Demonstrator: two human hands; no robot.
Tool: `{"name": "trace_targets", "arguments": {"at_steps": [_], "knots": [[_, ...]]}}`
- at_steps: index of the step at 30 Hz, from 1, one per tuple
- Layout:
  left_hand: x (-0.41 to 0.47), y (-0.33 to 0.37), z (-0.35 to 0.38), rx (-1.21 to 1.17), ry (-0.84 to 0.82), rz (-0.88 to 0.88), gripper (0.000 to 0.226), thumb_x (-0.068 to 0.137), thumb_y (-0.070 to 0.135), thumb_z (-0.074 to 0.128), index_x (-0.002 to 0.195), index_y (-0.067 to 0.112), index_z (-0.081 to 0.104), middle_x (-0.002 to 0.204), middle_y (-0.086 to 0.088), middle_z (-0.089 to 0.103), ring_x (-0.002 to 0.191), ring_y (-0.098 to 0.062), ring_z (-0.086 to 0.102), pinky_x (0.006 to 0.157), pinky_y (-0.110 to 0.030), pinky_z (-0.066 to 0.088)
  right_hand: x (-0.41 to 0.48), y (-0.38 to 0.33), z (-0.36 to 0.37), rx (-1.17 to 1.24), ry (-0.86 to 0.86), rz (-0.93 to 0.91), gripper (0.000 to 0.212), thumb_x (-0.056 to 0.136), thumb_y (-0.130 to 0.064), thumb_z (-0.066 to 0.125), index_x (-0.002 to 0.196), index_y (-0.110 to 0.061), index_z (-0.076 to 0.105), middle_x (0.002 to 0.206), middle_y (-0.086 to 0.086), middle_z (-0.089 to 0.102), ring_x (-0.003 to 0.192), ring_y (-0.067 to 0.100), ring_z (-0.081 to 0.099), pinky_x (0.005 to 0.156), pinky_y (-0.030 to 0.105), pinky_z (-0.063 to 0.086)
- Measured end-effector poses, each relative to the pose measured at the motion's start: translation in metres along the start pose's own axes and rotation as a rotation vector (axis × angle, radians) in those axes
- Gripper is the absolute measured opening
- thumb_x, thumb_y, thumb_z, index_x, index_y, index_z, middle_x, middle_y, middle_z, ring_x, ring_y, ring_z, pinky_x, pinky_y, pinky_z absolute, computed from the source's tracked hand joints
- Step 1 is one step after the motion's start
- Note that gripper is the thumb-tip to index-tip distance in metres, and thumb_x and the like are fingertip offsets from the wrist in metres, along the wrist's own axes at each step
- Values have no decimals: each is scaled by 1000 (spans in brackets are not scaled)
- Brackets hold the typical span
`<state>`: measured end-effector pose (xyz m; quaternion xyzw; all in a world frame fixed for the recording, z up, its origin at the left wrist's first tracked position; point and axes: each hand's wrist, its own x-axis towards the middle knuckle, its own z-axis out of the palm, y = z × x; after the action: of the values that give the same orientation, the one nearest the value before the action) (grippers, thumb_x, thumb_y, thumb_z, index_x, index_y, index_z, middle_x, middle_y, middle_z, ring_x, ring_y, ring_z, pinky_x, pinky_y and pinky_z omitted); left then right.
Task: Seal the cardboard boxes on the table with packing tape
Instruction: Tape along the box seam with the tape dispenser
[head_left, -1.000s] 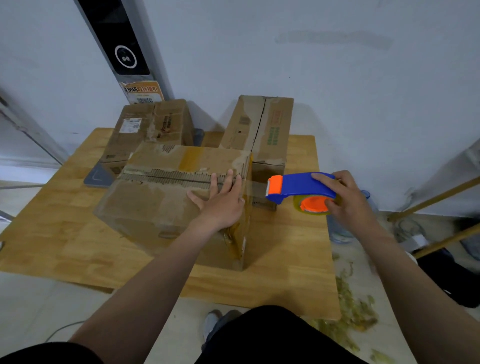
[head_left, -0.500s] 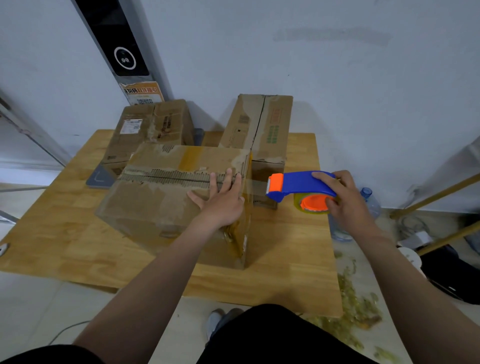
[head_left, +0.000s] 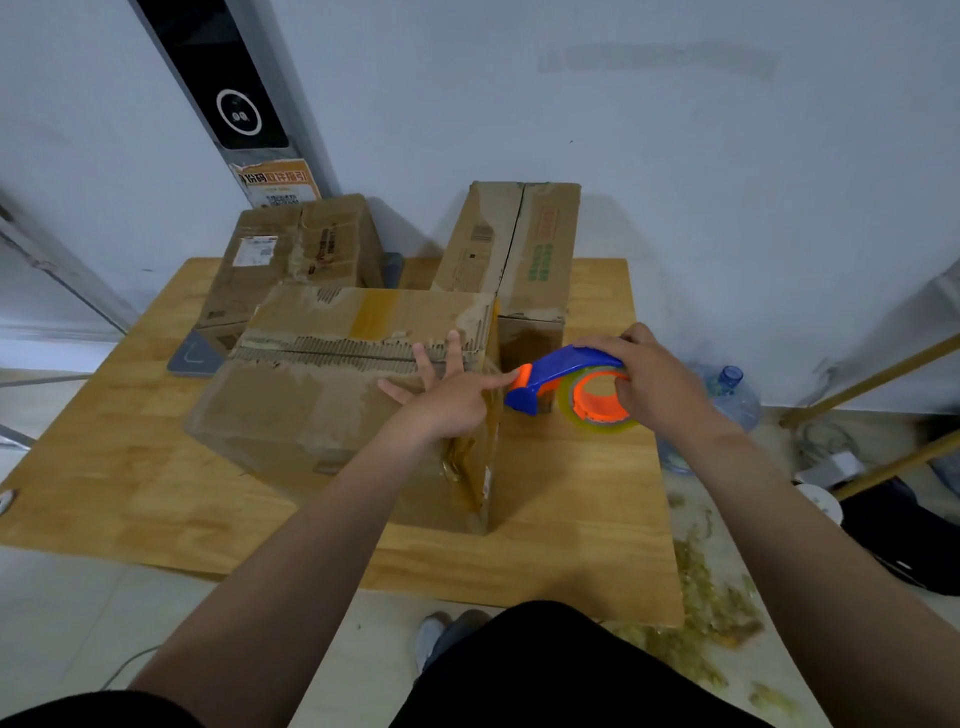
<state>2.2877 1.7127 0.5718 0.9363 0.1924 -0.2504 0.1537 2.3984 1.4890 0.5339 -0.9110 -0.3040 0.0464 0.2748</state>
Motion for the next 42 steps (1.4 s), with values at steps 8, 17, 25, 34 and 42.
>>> {"name": "trace_targets", "arguments": {"at_steps": [8,17,25,34,42], "knots": [[5,1,-2,29,-36,-4,92,100,-4,23,146,75,11,158,4,-45,141,-43,-44,101,-87,-13,11,-13,-4,-90,-12,32,74,86,7,49,136,-48,54,109,2,41,88,29,55,80,49,53],[11,3,0,77,-103,-47,76,105,9,28,149,69,13,152,2,-53,137,-44,-48,98,-89,-14,3,-18,3,-270,-65,65,66,92,3,45,138,-45,51,114,8,42,92,34,53,76,45,52],[8,-5,-2,38,-90,36,94,104,-2,27,142,77,-7,152,3,-53,138,-44,-47,99,-87,-16,-12,26,43,-185,-232,316,64,87,5,48,138,-33,49,113,11,53,95,36,62,83,47,54],[14,-4,7,-22,80,-54,85,109,24,39,154,39,-31,162,12,-38,149,-38,-34,106,-82,-14,-5,46,99,23,-435,585,48,87,4,58,130,-18,59,117,19,58,54,36,68,37,39,53],[15,-7,8,50,110,-27,84,109,34,41,158,27,-27,164,12,-34,151,-39,-28,109,-80,-11,-11,69,149,46,-483,676,55,92,3,49,142,-18,55,127,19,63,47,30,66,41,34,55]]}}
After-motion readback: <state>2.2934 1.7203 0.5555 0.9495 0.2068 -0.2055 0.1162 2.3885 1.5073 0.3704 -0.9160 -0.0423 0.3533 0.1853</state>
